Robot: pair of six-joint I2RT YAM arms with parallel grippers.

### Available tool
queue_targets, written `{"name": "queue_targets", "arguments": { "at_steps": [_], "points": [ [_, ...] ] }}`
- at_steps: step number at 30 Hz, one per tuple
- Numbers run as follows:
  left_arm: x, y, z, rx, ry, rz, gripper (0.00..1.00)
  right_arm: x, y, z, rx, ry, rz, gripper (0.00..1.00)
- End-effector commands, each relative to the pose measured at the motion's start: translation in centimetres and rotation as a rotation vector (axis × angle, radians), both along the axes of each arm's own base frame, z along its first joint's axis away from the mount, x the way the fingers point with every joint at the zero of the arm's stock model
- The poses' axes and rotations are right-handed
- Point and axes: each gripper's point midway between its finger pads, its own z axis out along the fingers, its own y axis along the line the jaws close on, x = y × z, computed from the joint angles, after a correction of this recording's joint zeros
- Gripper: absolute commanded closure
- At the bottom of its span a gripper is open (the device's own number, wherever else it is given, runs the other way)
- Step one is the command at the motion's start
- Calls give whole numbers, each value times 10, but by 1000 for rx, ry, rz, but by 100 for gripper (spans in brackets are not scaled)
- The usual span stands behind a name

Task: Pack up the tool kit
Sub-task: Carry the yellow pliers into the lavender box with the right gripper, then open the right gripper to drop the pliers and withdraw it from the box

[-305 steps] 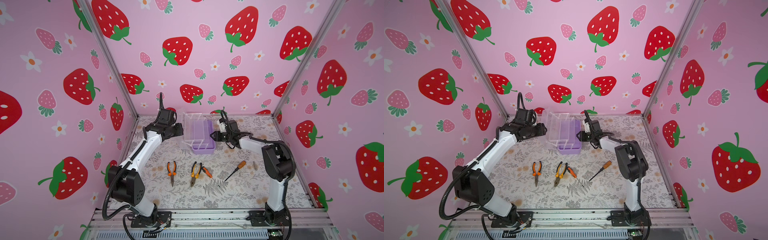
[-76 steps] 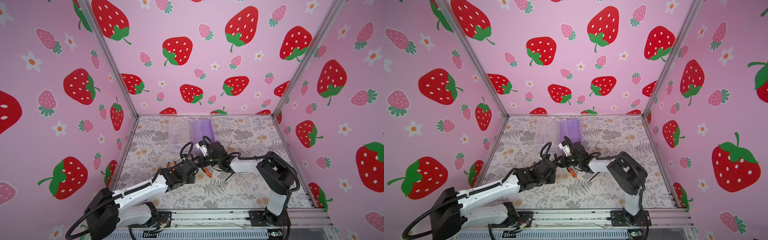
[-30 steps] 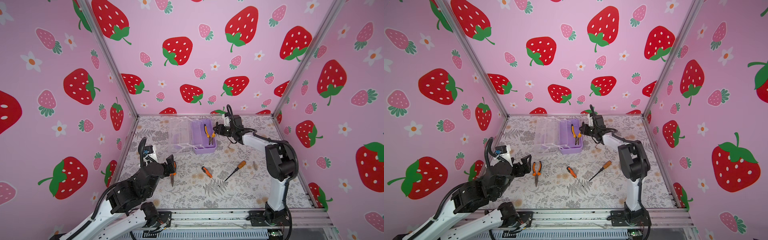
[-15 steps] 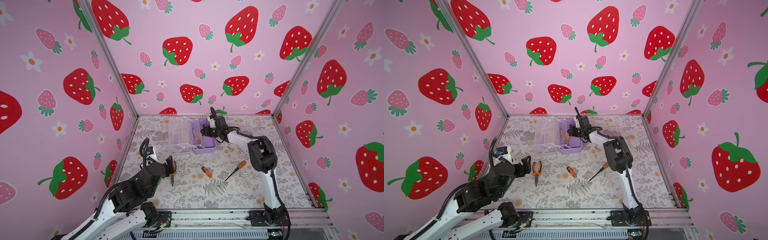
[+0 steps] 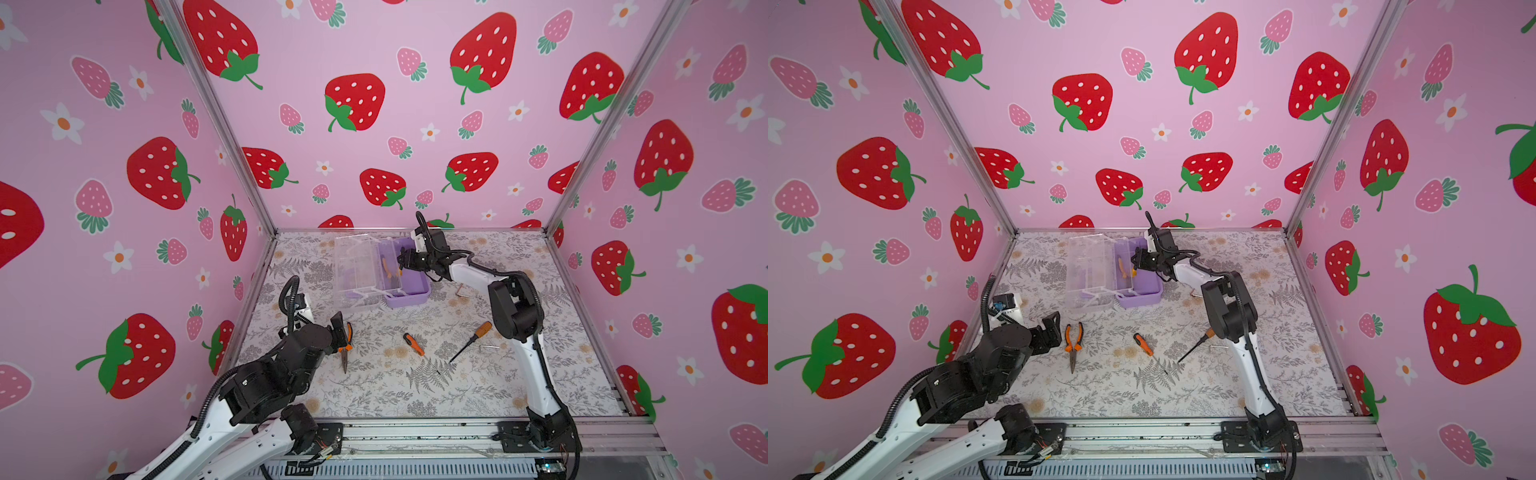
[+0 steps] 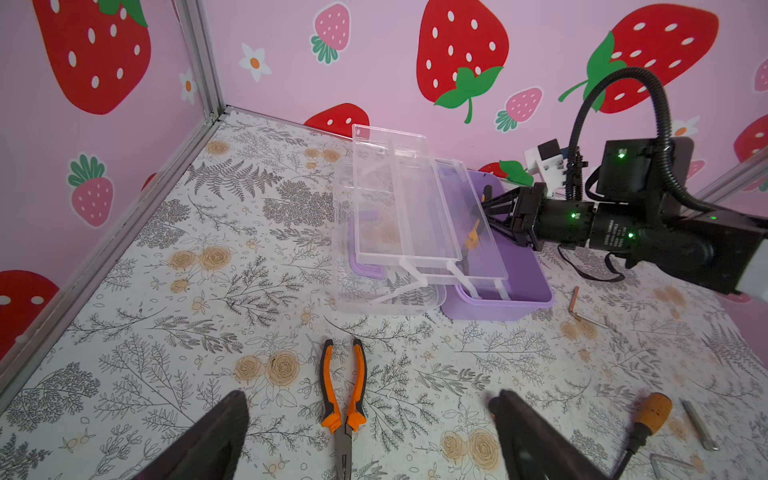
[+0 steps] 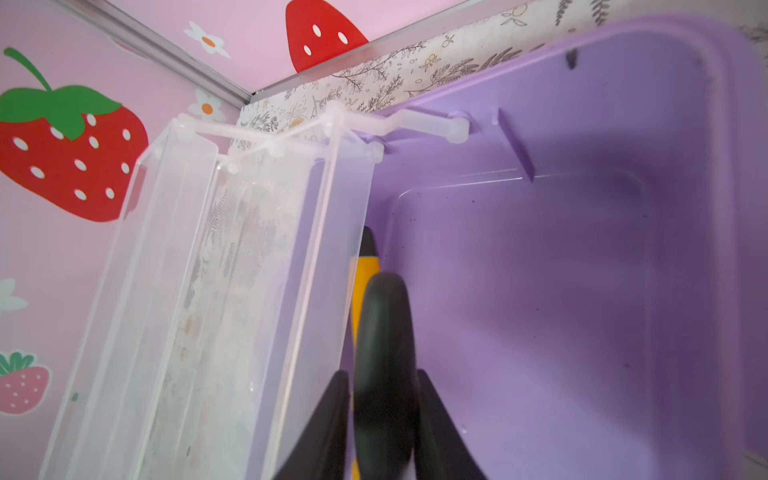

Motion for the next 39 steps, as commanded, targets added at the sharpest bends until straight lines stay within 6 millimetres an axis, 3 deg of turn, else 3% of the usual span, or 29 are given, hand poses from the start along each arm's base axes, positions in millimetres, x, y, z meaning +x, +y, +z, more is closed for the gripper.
{"name": "queue_targets", "arguments": {
  "at_steps": [1,9,15,18,25,28,30,35,39],
  "points": [
    [1,5,-3,5,10,32,5,-13,5,-31,-40,69,29,62],
    [1,4,-5,-12,18,29,5,-11,3,-17,-50,35,28,54],
    [2,3,-5,-15,25,26,5,3,6,16,-54,-26,15,44],
    [4,2,-5,-12,30,27,5,13,11,29,-61,-47,5,43],
    [6,1,-7,-8,43,28,5,17,20,31,-83,-51,19,48],
    [6,1,-5,-7,42,26,5,15,12,45,-114,-93,13,67],
    [7,-1,-4,-6,45,16,5,12,2,58,-142,-134,3,74],
    [11,-7,2,21,61,-8,14,-11,-36,92,-216,-259,-48,79],
    [14,-15,-6,47,98,-38,31,-55,-69,114,-253,-365,-81,78]
  ]
}}
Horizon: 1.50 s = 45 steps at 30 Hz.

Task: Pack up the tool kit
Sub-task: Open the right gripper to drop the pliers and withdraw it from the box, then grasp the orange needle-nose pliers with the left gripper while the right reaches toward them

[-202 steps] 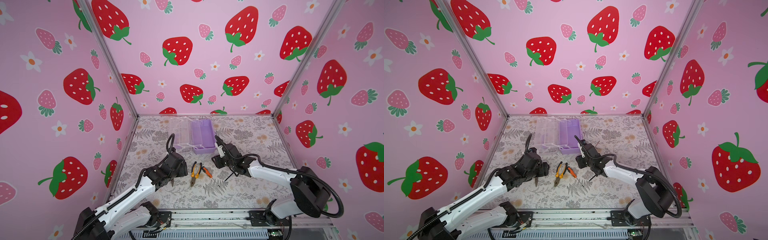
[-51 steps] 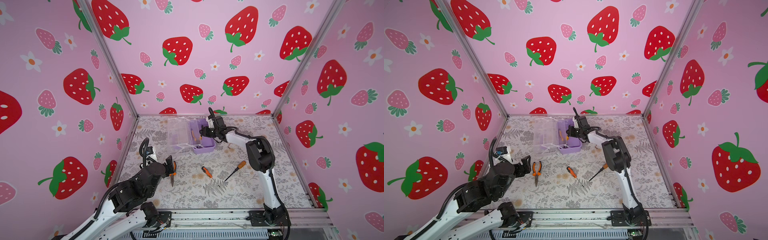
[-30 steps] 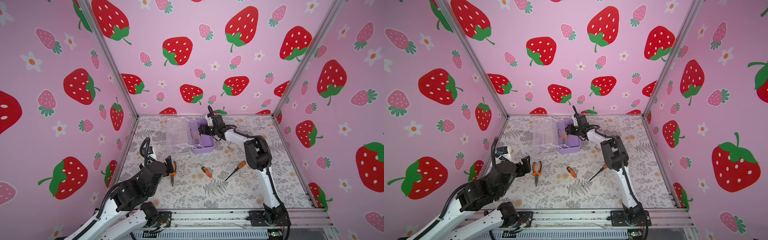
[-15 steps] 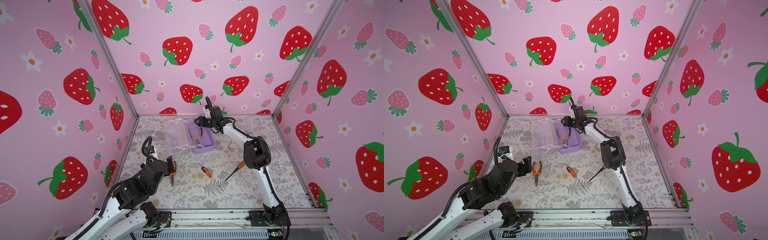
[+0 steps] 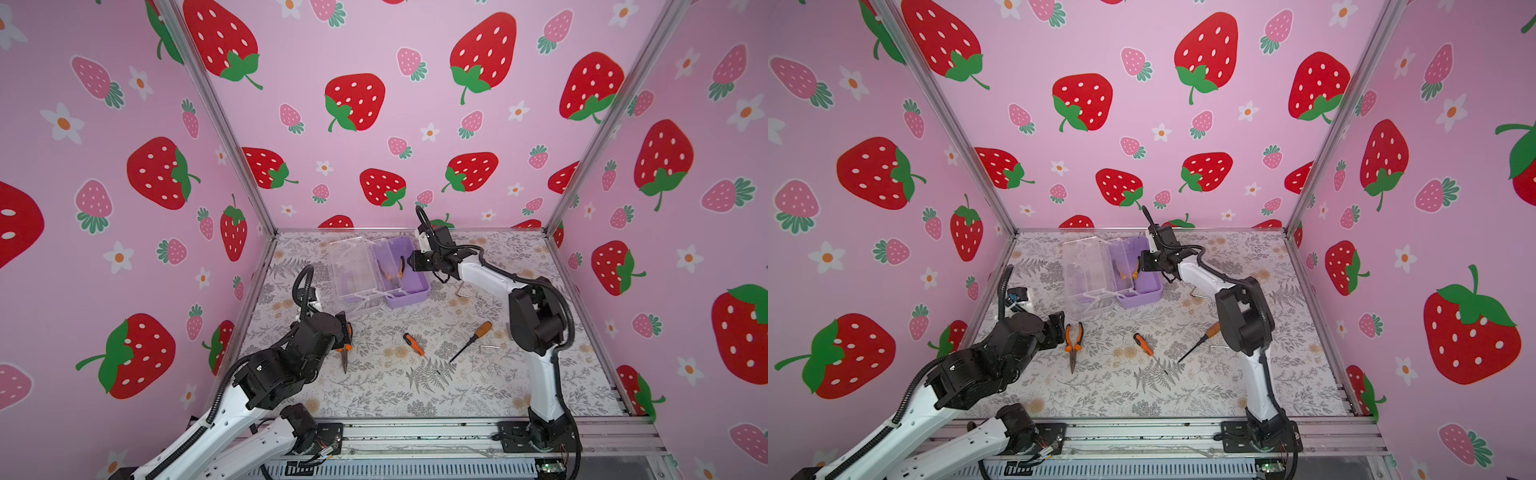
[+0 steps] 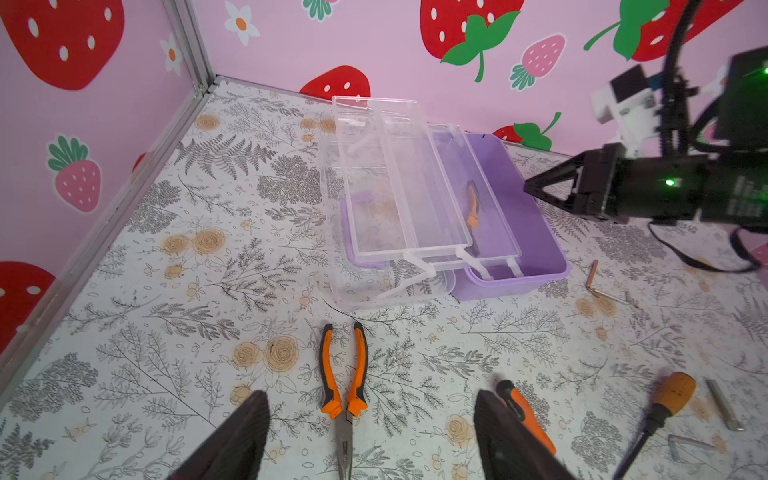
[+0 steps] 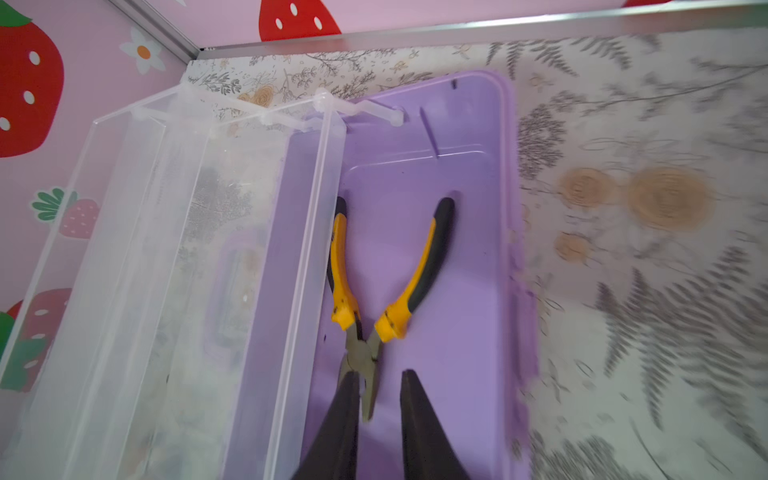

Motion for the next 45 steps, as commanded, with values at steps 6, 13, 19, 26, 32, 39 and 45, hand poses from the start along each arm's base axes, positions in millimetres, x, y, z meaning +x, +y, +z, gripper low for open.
{"name": "queue_targets", "arguments": {
  "at_steps": [6,13,19,26,32,39,45],
  "points": [
    [-2,0,-26,50,112,23,69,-68,-58,49,-49,-248,-67,77],
    [-16,3,-94,-9,228,80,44,-109,-84,36,-8,-214,-81,72],
    [-21,-11,-143,-84,311,56,40,-119,-87,20,2,-167,-77,69],
    [-23,-13,-201,-205,440,80,40,-122,-81,5,10,-124,-55,67],
    [-19,-11,-217,-264,471,92,38,-122,-78,-3,9,-107,-45,64],
    [-10,-17,-221,-281,482,70,46,-123,-70,-14,17,-70,-19,64],
    [-10,-18,-232,-268,538,72,70,-123,-66,-17,26,-54,-10,63]
  ]
}}
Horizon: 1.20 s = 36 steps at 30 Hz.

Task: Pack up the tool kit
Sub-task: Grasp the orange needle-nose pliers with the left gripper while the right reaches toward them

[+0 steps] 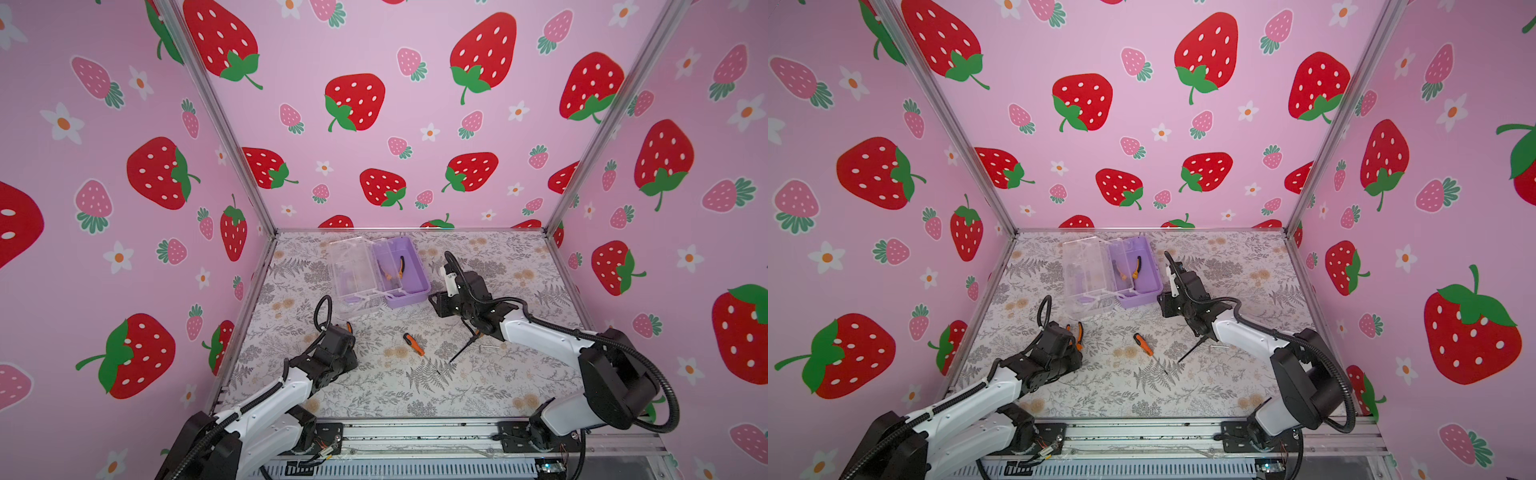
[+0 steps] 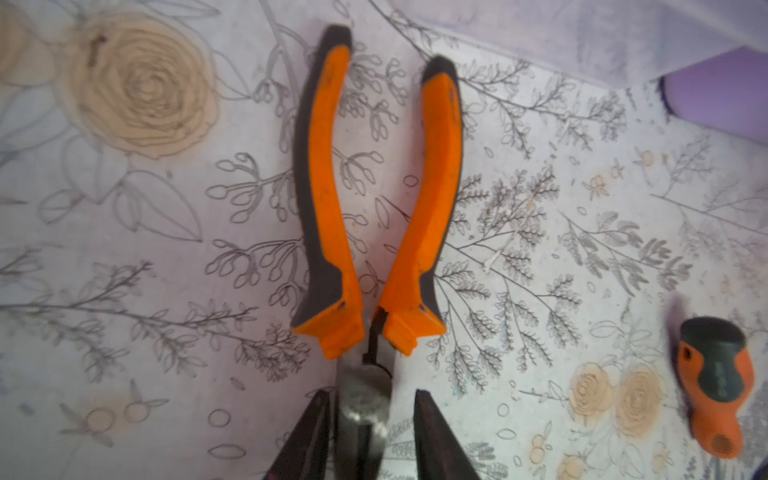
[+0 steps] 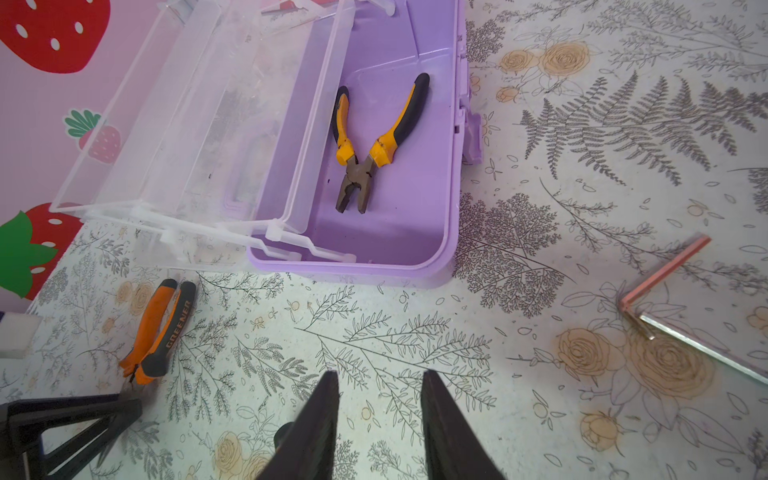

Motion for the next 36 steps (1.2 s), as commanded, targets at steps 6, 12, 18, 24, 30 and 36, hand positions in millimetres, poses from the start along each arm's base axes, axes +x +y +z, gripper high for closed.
{"name": "queue_targets", "arguments": {
  "at_steps": [6,12,18,24,30,36],
  "points": [
    [-2,-6,1,-18,40,-30,93,-6,11,0,39,19,33,63],
    [-5,-18,21,-59,22,-102,100,-30,41,14,143,36,176,58],
    [-4,-47,74,-23,-92,-235,100,-69,84,27,373,150,382,52],
    [1,-71,116,-7,-196,-305,100,-97,115,28,445,248,502,28],
    [3,-84,129,1,-224,-340,100,-107,134,24,440,263,538,23],
    [1,-89,132,-2,-233,-348,100,-101,146,30,473,265,543,32]
  ]
}}
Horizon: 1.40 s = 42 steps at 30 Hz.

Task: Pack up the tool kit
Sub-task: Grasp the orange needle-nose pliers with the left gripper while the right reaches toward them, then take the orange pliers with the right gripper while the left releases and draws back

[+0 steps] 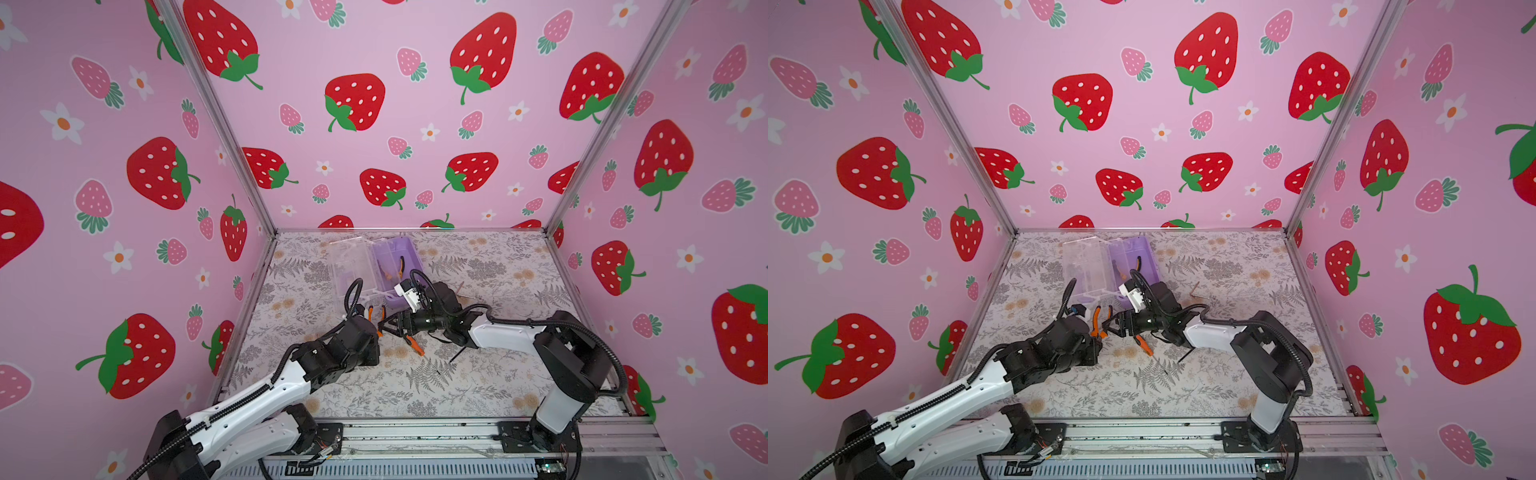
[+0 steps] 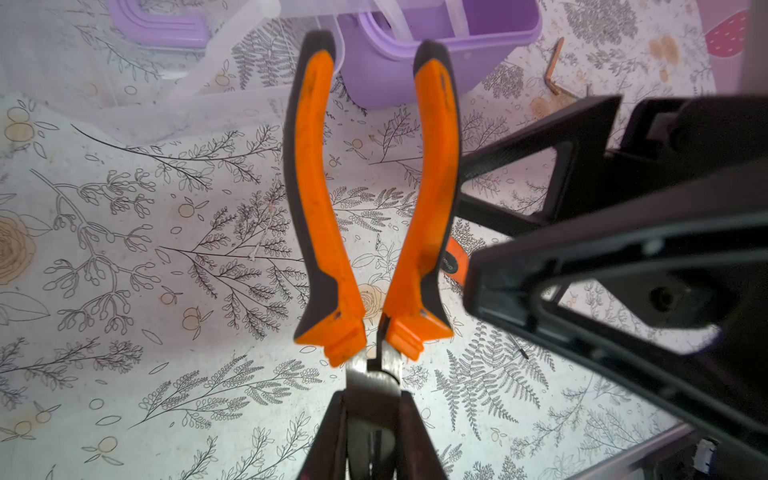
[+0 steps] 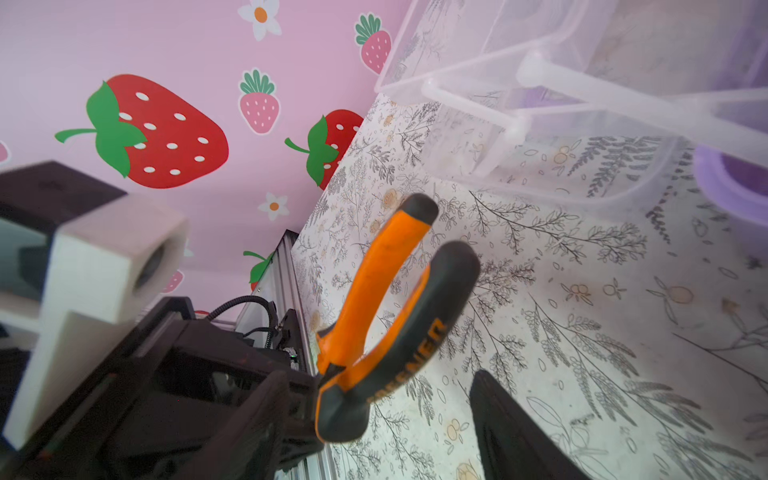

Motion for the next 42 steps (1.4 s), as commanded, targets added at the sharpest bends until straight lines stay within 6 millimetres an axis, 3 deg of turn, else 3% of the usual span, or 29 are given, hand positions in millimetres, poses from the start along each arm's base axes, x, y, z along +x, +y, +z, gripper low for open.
{"name": "queue_targets", "arguments": {
  "at_steps": [1,4,11,17,18,19,21,22,24,27,30,35,42],
  "points": [
    [12,-4,29,-25,-76,22,100,4,13,17,63,-3,15,37],
    [14,-5,33,-27,-89,22,100,4,16,16,69,13,19,53],
    [23,-13,46,-20,-129,-3,100,5,20,18,87,27,17,73],
    [33,-24,61,-9,-171,-41,100,7,24,34,137,16,35,89],
    [35,-25,68,-9,-190,-46,96,9,25,38,145,15,40,91],
    [38,-26,76,-11,-211,-49,83,12,25,41,152,15,41,92],
    [44,-28,96,-24,-266,-52,48,19,23,49,166,12,35,93],
    [46,-27,107,-28,-296,-47,36,26,21,54,172,4,27,94],
    [49,-23,128,-43,-356,-32,25,39,16,63,170,-16,10,94],
    [49,-11,153,-52,-432,1,20,70,2,77,130,-76,-51,94],
    [45,10,166,-31,-483,47,17,106,-21,86,76,-132,-135,95],
    [34,47,162,18,-502,135,14,162,-62,99,15,-176,-277,95],
    [24,76,142,66,-451,200,13,231,-92,83,-294,-315,-510,98]
  ]
}}
